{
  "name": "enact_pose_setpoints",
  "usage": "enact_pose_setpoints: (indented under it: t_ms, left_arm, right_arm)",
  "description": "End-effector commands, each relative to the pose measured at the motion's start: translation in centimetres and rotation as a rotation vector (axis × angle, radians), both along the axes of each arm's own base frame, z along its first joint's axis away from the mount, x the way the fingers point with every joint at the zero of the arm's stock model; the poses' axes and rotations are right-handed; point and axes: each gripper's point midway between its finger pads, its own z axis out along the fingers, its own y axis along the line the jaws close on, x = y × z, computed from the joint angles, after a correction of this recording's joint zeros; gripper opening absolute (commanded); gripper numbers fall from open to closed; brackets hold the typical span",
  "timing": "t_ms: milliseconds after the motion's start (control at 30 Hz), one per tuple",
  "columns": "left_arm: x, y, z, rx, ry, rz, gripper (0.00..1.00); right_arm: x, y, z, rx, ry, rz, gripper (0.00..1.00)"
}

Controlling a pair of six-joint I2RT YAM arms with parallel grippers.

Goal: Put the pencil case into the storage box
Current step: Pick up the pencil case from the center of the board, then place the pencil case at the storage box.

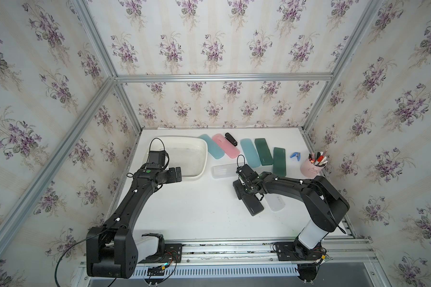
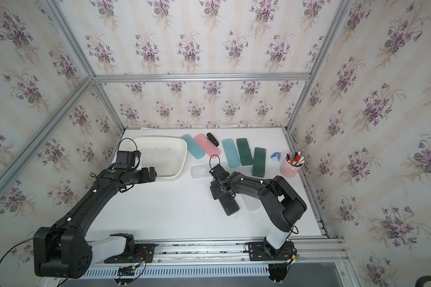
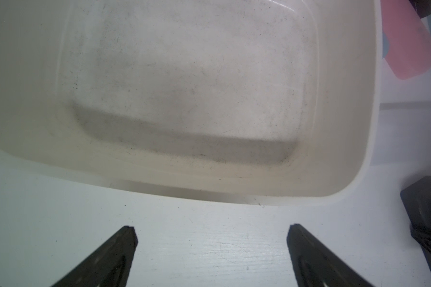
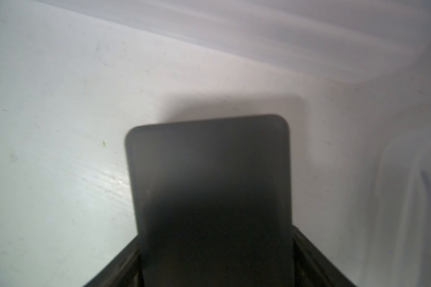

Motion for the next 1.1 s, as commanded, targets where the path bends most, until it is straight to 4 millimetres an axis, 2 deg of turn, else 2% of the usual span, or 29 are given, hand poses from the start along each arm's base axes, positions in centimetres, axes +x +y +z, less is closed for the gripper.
enact_pose_setpoints:
  t_ms: [0,100,233,433,533,700,900,1067]
  left_arm:
    - [0.2,0.2,0.4,0.012,-0.02,0.007,0.99]
    - [0.2,0.2,0.5,0.009,-0.019,0.008,0.99]
    - [0.3,0.2,0.4,0.009,-0.019,0.007,0.99]
    - [0.3,0.4,0.4,0.013,-0.02,0.016,0.99]
    - [0.4,0.7,0.5,0.024,-0.023,0.04,0.99]
    - [0.9,0.6,0.4,0.01,-0.018,0.055,0.99]
    - [1.0,0.9,-0.2,0.018,-0.005,0.075,0.99]
    - [1.1,1.4,-0.3,0.037,-0.007,0.095,0.99]
  right_arm:
    - [-1.1,-1.4,-0.8,-0.053,0.037,-0.021,0.75]
    - [-0.7,-0.9,0.4,-0.011,0.009,-0.03,0.73]
    - [-0.2,0.7,3.1,0.096,-0.027,-0.033,0.71]
    - [1.6,5.0,8.2,0.286,-0.09,-0.007,0.7]
    - [3.9,7.9,11.3,0.375,-0.147,0.017,0.7]
    - [9.4,13.8,16.4,0.477,-0.247,0.048,0.68]
    - [15.1,20.1,19.1,0.584,-0.299,0.039,0.69]
    - [17.9,23.7,20.2,0.669,-0.322,0.024,0.68]
